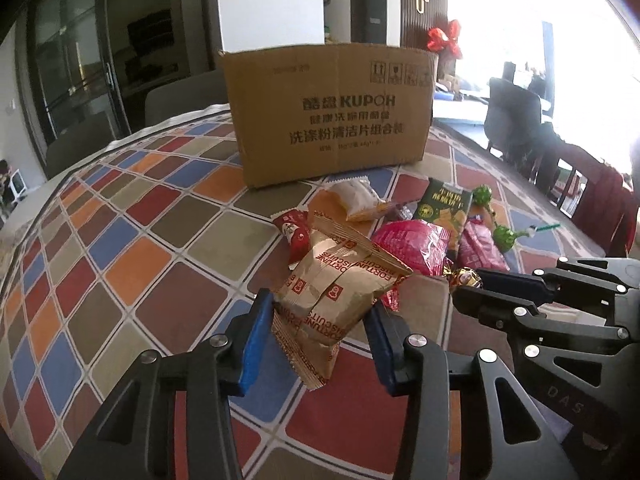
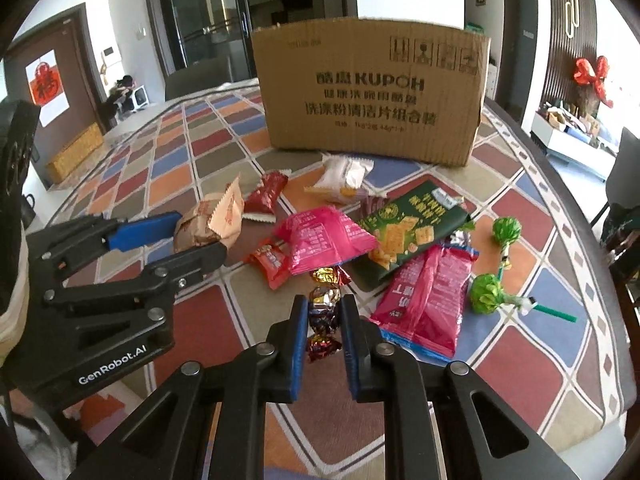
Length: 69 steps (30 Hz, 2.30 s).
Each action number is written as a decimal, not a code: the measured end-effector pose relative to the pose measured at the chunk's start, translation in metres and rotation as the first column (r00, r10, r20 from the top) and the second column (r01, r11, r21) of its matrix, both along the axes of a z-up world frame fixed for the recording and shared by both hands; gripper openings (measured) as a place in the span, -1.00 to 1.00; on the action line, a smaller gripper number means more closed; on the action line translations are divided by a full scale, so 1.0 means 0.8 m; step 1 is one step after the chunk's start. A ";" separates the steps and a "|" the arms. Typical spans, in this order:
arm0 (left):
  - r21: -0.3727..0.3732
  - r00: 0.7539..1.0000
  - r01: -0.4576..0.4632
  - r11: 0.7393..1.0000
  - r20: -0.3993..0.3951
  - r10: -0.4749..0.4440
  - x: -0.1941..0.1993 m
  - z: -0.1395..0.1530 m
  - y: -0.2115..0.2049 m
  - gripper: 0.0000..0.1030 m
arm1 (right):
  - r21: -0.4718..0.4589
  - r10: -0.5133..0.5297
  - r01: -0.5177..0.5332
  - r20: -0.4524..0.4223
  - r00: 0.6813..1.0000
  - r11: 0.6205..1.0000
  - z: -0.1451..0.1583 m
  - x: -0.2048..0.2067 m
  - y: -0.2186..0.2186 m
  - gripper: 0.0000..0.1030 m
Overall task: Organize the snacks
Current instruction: 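Close the right tool on the gold candy while the left tool grasps the tan bag, then carry both snacks over the cardboard box and open both tools to drop them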
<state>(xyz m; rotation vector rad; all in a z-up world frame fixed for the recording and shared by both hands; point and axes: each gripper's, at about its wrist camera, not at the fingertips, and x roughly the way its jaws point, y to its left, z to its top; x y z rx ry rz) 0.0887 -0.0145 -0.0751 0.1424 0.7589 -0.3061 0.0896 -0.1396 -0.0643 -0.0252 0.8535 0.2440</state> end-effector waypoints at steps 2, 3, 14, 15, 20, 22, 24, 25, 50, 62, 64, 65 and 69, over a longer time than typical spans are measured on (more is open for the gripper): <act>-0.009 1.000 -0.006 1.000 0.008 0.006 -0.004 0.006 0.000 -0.13 | 0.005 -0.002 0.002 0.018 1.000 1.000 0.008 -0.006 -0.001 -0.66; -0.012 1.000 -0.009 1.000 0.012 0.009 -0.006 0.010 0.000 -0.13 | 0.007 -0.003 0.003 0.023 1.000 1.000 0.010 -0.007 -0.002 -0.66; -0.054 0.998 0.003 0.999 0.062 0.000 -0.032 0.048 -0.014 -0.13 | 0.031 -0.025 0.023 0.087 0.996 0.999 0.051 -0.044 -0.016 -0.66; -0.063 0.998 0.001 0.998 0.065 0.003 -0.032 0.052 -0.014 -0.13 | 0.031 -0.027 0.024 0.097 0.995 0.999 0.054 -0.046 -0.017 -0.66; -0.095 0.996 -0.012 0.995 0.086 0.021 -0.027 0.073 -0.015 -0.13 | 0.046 -0.050 0.043 0.150 0.987 0.998 0.074 -0.046 -0.025 -0.66; -0.103 0.994 -0.015 0.995 0.107 0.026 -0.023 0.085 -0.015 -0.13 | 0.055 -0.055 0.046 0.171 0.984 0.997 0.082 -0.042 -0.028 -0.66; -0.111 0.992 -0.023 0.994 0.121 0.037 -0.018 0.094 -0.013 -0.13 | 0.063 -0.063 0.051 0.198 0.978 0.997 0.092 -0.036 -0.029 -0.66; -0.112 0.991 -0.027 0.993 0.131 0.042 -0.015 0.099 -0.013 -0.13 | 0.066 -0.064 0.051 0.210 0.976 0.997 0.097 -0.033 -0.029 -0.66; -0.107 0.970 -0.036 0.994 0.236 0.060 0.155 0.219 -0.030 -0.13 | 0.071 -0.091 0.067 0.417 0.904 0.995 0.217 0.120 -0.028 -0.66; -0.134 0.994 -0.064 0.989 0.079 0.075 0.252 0.198 -0.033 -0.13 | 0.106 -0.112 0.086 0.266 0.957 0.991 0.195 0.218 -0.046 -0.66; -0.124 0.996 -0.067 0.990 0.057 0.074 0.264 0.191 -0.037 -0.13 | 0.103 -0.117 0.093 0.252 0.961 0.990 0.190 0.228 -0.047 -0.65; -0.121 0.996 -0.068 0.990 0.052 0.075 0.268 0.189 -0.037 -0.13 | 0.100 -0.116 0.094 0.245 0.963 0.991 0.188 0.233 -0.047 -0.65; -0.071 0.993 -0.097 0.993 0.058 0.101 0.281 0.184 -0.040 0.22 | 0.093 -0.125 0.107 0.220 0.967 0.990 0.185 0.251 -0.052 -0.51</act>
